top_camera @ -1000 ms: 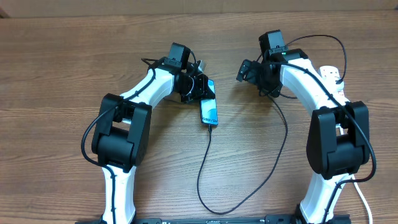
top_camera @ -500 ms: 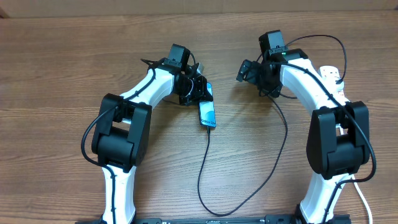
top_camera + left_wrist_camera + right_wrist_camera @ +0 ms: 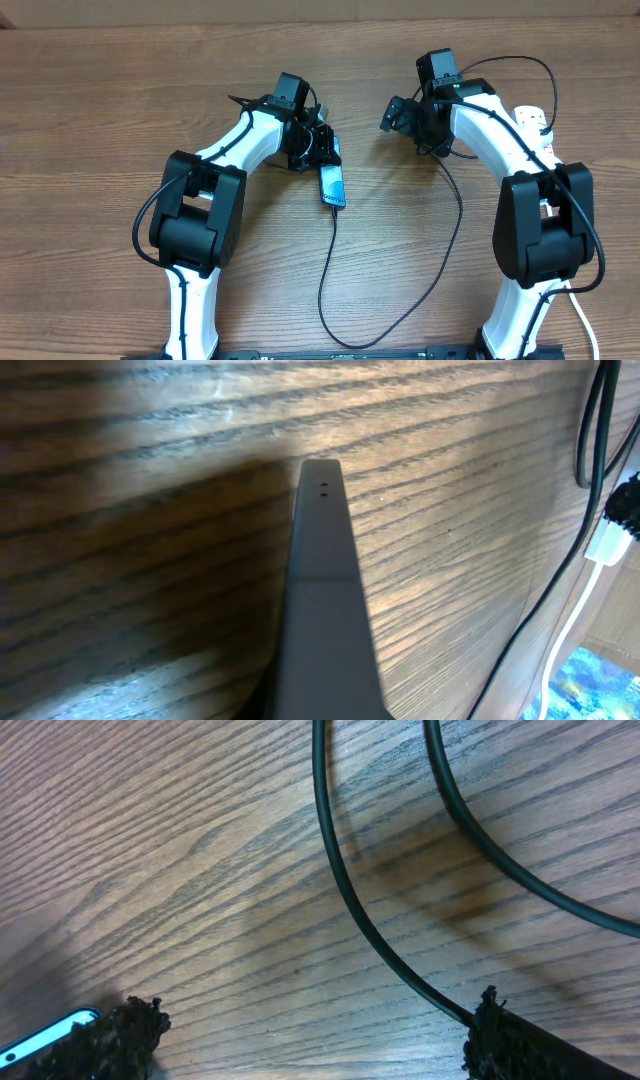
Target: Plug charger to phone and switch on socket
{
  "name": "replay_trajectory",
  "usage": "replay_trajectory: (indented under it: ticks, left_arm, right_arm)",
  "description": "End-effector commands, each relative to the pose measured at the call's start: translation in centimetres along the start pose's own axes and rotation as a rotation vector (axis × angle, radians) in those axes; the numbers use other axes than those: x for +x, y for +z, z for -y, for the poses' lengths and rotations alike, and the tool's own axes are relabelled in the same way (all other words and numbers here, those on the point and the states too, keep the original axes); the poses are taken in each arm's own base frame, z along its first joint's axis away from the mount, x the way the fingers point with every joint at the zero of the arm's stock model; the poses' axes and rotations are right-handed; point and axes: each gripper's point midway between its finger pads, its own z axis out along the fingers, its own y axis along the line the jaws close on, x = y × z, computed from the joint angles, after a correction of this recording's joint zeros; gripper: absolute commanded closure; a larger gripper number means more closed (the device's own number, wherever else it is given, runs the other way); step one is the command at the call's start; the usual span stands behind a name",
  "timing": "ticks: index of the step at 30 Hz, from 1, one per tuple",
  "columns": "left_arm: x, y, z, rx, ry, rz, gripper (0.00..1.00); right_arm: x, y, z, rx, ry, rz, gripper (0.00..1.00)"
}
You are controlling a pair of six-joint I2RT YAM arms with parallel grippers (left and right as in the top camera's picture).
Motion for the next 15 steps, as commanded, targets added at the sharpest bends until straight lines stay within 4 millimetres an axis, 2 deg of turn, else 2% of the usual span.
replay_trajectory:
  ticks: [1,5,15]
  left_arm:
    - [-0.08,-0.04,0.75,0.013,0.005,0.001,0.94]
    - [-0.07,-0.04,0.76,0.014,0.004,0.0,0.84]
    - [0.01,-0.04,0.76,0.015,0.002,-0.003,0.83]
  right_arm:
    - [-0.56,-0.62,-0.22,-0.012,-0.002,0.018,0.0]
    - [-0.56,-0.62,-0.22,-0.012,-0.002,0.018,0.0]
    - [-0.57,-0.62,-0.2,-0.011,-0.001,0.018,0.0]
